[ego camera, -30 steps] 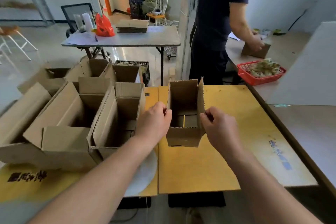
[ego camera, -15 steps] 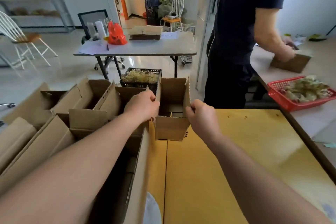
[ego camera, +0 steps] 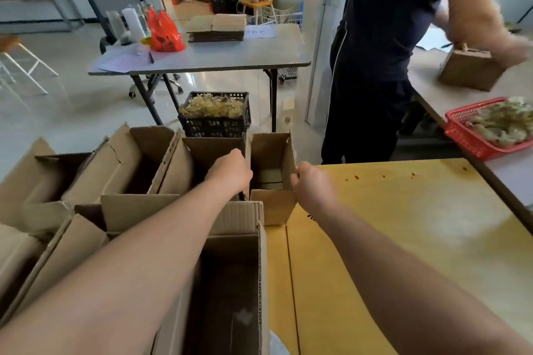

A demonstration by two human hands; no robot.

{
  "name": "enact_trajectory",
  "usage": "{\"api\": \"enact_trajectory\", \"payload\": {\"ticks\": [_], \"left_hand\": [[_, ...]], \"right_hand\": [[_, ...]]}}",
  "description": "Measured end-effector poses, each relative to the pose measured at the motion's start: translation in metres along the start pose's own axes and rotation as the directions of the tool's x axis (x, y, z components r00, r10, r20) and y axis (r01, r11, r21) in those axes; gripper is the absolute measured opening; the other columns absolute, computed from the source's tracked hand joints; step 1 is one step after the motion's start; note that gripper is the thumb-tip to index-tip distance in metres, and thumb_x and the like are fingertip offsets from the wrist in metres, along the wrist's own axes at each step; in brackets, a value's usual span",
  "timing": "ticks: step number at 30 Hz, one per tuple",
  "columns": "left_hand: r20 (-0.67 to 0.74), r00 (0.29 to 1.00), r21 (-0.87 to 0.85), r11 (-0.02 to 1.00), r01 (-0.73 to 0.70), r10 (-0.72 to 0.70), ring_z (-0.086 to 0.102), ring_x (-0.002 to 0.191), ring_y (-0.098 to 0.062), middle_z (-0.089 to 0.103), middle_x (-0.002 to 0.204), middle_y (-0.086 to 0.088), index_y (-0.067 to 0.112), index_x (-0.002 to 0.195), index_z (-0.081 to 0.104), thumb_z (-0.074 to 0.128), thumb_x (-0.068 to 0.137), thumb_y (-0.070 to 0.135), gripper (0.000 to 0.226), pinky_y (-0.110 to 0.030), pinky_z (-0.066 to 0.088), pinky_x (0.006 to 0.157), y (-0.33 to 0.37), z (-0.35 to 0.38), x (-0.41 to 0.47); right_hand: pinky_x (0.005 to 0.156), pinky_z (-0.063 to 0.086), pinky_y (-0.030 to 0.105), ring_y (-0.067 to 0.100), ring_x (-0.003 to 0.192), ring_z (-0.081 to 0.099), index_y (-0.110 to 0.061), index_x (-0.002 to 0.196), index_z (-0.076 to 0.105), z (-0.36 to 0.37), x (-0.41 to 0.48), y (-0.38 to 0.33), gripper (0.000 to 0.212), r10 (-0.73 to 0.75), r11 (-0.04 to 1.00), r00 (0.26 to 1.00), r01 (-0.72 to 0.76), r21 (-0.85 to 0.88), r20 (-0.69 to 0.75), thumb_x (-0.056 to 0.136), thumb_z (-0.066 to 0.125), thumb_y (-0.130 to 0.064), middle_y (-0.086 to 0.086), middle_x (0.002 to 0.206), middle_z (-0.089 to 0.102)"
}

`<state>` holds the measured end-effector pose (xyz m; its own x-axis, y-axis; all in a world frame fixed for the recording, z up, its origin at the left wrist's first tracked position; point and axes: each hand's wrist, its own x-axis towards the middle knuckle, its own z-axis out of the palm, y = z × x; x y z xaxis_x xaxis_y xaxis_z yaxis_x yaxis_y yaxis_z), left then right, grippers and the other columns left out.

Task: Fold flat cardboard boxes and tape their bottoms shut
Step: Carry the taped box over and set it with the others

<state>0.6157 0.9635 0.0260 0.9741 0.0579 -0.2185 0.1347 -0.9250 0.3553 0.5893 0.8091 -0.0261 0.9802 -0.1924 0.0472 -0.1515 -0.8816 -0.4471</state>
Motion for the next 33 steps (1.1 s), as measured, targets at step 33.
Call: {"api": "enact_trajectory", "payload": {"ticks": [33], "left_hand": [[0.313,0.945,0.109,0.992,0.058,-0.090,0.056,0.115,-0.030,0.057,0.127,-0.017,-0.004,0.123,0.056,0.041,0.097,0.002,0.031,-0.030,0.046,0.089,0.001,0.002,-0.005]], "right_hand": [[0.053,0.037,0.027,0.021,0.065,0.051,-0.009,0.090,0.053,-0.010,-0.026,0.014,0.011,0.080,0.985,0.986,-0.100,-0.138,-0.144,0.093,0.044,-0.003,0.003,0.074,0.049]]}}
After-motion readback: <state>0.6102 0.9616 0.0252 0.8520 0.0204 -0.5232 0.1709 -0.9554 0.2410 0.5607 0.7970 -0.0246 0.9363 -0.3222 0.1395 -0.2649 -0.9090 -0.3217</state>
